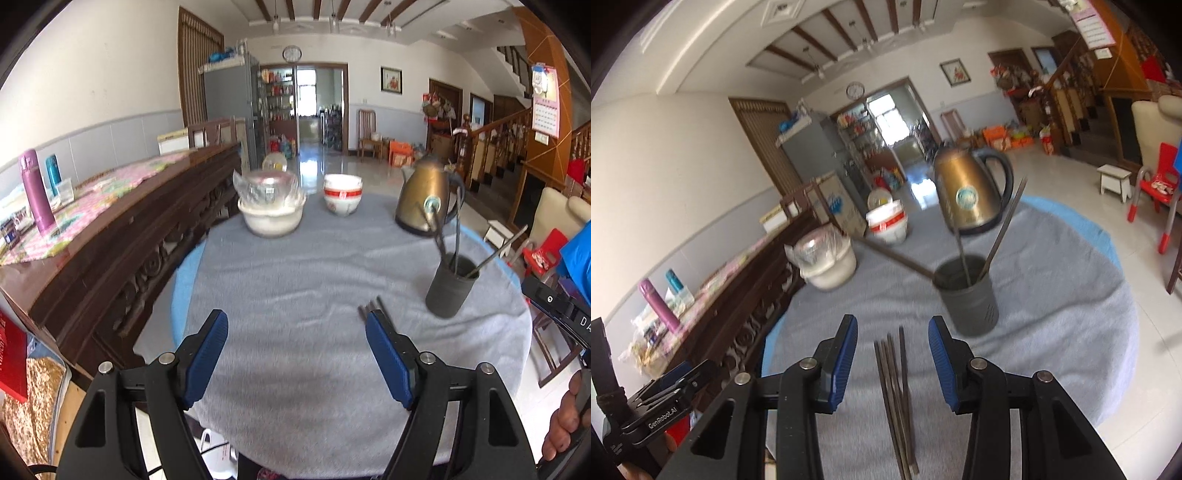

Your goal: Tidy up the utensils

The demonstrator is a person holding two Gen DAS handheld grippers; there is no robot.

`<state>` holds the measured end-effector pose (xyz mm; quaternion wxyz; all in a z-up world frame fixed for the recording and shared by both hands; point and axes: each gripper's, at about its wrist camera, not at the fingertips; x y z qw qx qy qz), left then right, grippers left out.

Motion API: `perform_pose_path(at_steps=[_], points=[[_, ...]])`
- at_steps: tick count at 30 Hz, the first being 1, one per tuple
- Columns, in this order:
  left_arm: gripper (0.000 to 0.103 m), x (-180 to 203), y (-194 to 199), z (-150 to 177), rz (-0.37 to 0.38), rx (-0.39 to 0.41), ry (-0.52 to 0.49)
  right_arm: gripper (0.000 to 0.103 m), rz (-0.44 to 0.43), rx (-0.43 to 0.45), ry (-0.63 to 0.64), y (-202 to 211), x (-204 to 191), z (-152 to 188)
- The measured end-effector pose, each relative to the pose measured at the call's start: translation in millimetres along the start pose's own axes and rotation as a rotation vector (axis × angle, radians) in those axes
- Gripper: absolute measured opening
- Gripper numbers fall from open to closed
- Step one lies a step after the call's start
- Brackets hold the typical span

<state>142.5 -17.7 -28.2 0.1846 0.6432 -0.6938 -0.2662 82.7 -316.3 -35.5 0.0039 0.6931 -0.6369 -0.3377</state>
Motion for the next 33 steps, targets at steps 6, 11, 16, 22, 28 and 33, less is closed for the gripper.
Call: perform_pose_path(at_steps=[6,11,16,22,28,33], points=[[0.078,-6,-22,19,-0.007,-0.082,0.001,0.044,0.013,-0.115,-0.001,-29,3,20],[0.078,-8,-33,36,0.0,-0.129,-0.002,0.044,0.006,-0.17,-0.002,-39,5,37],[0.078,-10,-45,50,0.01,-0.173,0.002,0.044,0.018,-0.217,-0.017,-52,11,51],[0.078,-5,-44,53,0.033,-0.188,-0.01,0.044,0.013,-0.235,-0.007,-54,5,54],[0.078,-5,-25,44,0.05,-0.14,-0.006,0.044,-0.007,-0.192,0.003,-42,-2,45],[0.078,-4,-22,42,0.06,-0.141,-0.01,0.044,-0.006,-0.197,0.003,-41,-2,44]])
Point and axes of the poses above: each gripper's, at about its wrist camera, not at the fingertips, and y roughly against the way its jaws point, x to its right, z to its underside, and after that the axes turned 4 degrees about -z, right-handed
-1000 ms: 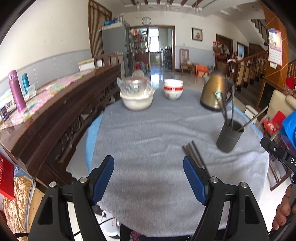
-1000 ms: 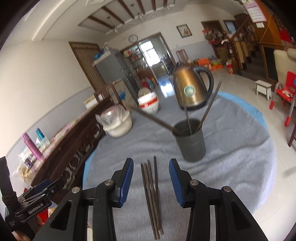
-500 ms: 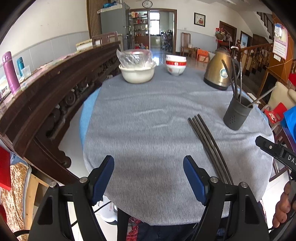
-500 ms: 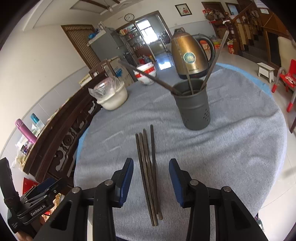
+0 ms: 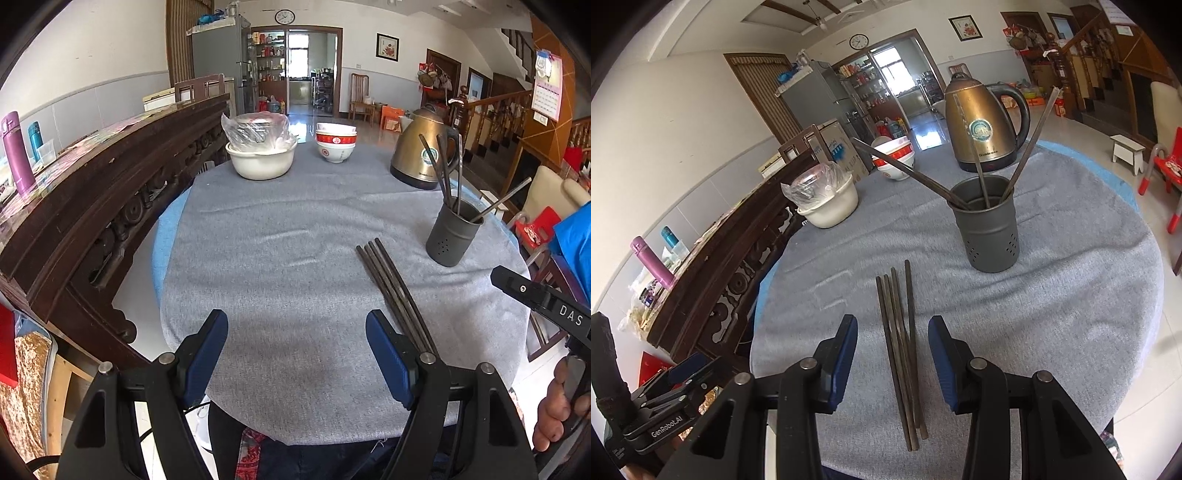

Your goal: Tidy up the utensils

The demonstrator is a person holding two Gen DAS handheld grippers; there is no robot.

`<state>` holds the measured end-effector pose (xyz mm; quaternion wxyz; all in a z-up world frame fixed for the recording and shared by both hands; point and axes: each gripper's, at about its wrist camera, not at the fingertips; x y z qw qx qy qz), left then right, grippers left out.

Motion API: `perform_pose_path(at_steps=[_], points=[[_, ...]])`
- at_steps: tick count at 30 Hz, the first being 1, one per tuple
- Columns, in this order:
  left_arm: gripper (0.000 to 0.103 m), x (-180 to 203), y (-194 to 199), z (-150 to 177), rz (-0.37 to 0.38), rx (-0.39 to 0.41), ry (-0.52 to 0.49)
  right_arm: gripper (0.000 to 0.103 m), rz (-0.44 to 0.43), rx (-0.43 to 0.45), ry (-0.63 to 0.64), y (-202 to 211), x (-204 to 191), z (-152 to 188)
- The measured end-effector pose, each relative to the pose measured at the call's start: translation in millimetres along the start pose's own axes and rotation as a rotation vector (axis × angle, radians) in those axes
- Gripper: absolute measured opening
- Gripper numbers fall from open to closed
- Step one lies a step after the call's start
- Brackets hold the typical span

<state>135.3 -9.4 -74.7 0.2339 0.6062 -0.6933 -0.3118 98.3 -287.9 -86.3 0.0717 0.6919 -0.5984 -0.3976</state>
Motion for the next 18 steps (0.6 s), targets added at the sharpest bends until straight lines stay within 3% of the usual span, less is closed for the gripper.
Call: perform_pose_path(at_steps=[12,18], points=[[0.078,9,11,-1,0.009,0.031,-0.041,0.044,0.013,0.023,-0.007,8,-1,-4],[0.078,39,18,7,0.023,0.037,-0.109,0.044,0.004,0.031,0.002,11,2,-5]])
Point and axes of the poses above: each gripper's, at about its wrist camera, not at the fingertips, and y roughly against the way its jaws point, x to its right, z to its underside, and after that the axes turned 4 degrees about -z, right-handed
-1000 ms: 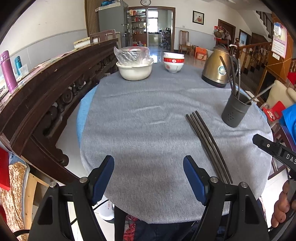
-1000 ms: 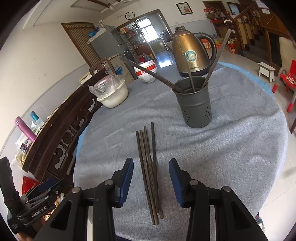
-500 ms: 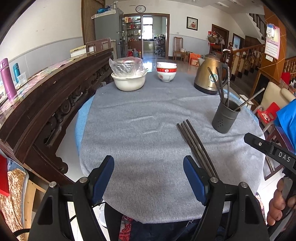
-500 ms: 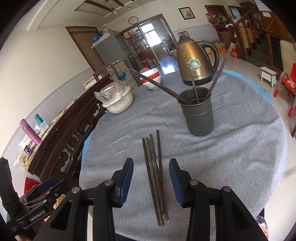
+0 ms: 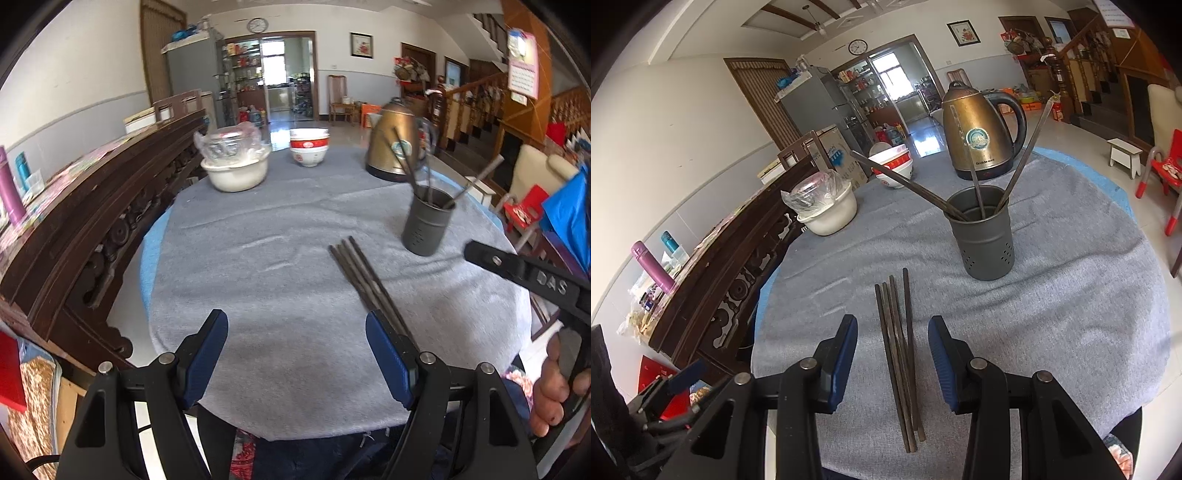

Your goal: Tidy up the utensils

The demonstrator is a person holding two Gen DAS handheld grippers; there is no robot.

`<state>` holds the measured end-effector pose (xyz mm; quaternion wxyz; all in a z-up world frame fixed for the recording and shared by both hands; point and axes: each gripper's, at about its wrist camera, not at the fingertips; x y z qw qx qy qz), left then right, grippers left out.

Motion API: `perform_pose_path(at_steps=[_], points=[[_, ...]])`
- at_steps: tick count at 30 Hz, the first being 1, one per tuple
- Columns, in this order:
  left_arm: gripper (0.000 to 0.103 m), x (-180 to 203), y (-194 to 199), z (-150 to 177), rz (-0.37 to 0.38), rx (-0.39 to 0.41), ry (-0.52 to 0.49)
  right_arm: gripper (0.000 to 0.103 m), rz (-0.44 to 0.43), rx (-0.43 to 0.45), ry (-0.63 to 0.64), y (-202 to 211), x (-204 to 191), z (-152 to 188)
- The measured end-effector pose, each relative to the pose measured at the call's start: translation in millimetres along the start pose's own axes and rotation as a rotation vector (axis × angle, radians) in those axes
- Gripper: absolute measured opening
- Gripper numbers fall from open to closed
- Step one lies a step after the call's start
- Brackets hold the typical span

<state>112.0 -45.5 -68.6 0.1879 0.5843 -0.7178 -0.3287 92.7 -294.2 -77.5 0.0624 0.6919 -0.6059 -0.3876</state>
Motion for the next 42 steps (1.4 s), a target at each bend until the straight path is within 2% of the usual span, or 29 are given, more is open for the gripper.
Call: perform_pose_path(at_steps=[9,25,42], points=[[0.078,39,16,10,0.073,0.037,-0.102,0.044,0.06,0.012,-0.024,6,16,-6],[0.078,28,20,11,0.124,0.046,-0.044,0.044,0.116,0.049,-0.004,15,13,-22],[0.078,43,22,15,0.125,0.035,-0.087,0.044,0.121,0.104,-0.055,35,36,-28]])
Point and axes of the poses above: each gripper's, at about its wrist camera, not at the fingertips, and y roughly against the way its jaws point, x to its right, z to its underside, and after that the axes turned 4 degrees about -z, right-handed
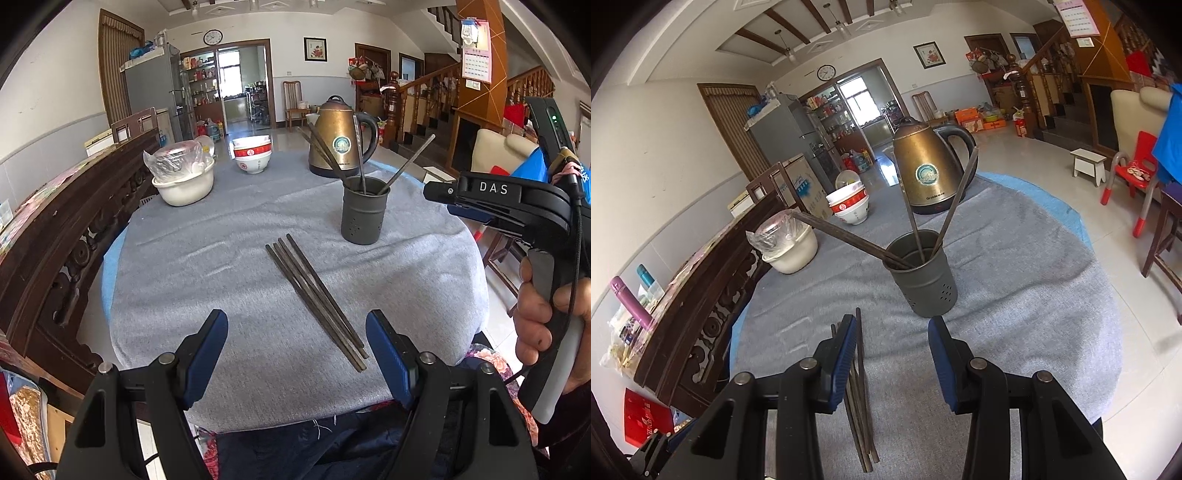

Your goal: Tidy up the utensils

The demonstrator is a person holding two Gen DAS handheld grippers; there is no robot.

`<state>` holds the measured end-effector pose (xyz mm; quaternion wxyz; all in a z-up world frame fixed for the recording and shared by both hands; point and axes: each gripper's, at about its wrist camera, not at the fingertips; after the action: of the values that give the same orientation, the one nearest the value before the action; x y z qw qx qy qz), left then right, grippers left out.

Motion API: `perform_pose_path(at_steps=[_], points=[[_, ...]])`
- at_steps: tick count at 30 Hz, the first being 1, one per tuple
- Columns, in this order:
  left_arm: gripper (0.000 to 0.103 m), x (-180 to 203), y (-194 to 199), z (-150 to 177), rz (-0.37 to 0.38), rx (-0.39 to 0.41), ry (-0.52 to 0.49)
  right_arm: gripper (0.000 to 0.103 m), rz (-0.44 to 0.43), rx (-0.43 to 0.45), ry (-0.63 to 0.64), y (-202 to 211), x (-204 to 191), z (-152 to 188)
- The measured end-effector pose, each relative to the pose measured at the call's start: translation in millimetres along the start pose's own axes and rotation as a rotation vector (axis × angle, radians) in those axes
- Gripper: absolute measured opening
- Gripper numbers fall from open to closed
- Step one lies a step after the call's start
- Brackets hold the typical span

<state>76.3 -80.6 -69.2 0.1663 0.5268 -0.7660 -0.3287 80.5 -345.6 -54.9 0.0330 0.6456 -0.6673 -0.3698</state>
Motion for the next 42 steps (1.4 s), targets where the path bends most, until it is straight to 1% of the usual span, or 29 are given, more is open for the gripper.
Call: perform_pose_path(at_steps=[5,11,16,18,21,24,26,29,32,36,38,40,42], points=[[0.078,-4,-1,1,-0.008,-0.005,0.009,0.044,-0.004,-0.001,0.006,-2,-3,0],[0.078,-12,-7,2,-0.007,-0.022,0.029,0.044,-0.024,-0.036,0.034,-13,-15,4],[0.078,-34,-27,-2,-0.006,-0.076,0.106,0.044,-0.034,-0.078,0.047,-24,-16,11],[0.078,-43,-35,-4,-0.012,-0.093,0.139,0.044,-0.039,-0.1,0.044,-30,-12,13],[0.078,-59,-56,-9,-0.013,-0.14,0.204,0.044,-0.066,-0.144,0.028,-42,-3,17],[0.078,-68,-82,-10,-0.015,-0.196,0.243,0.044,-0.088,-0.195,0.031,-62,5,22],[0.078,-69,-99,-7,0.003,-0.239,0.252,0.039,-0.113,-0.234,0.018,-77,9,27],[0.078,-75,-123,-5,0.018,-0.294,0.275,0.037,-0.155,-0.302,0.011,-108,6,34],[0.078,-86,-139,-7,0.019,-0.315,0.32,0.034,-0.17,-0.342,0.052,-136,-9,37],[0.077,-97,-155,-13,0.004,-0.325,0.368,0.027,-0.14,-0.392,0.127,-172,-27,41],[0.074,-99,-163,-16,0.013,-0.332,0.383,0.023,-0.123,-0.431,0.132,-189,-29,44],[0.072,-98,-171,-19,0.029,-0.342,0.388,0.022,-0.132,-0.467,0.12,-199,-28,47],[0.063,-94,-179,-22,0.05,-0.355,0.385,0.02,-0.133,-0.471,0.124,-203,-28,47]])
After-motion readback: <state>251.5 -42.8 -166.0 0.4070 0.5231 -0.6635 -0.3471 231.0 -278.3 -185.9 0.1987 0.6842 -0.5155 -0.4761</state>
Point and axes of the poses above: each gripper's, at about its wrist camera, not at the fingertips, and y roughly against the way its jaws point, x to its right, z to its underside, and after that the axes turned 4 degrees about -z, right-handed
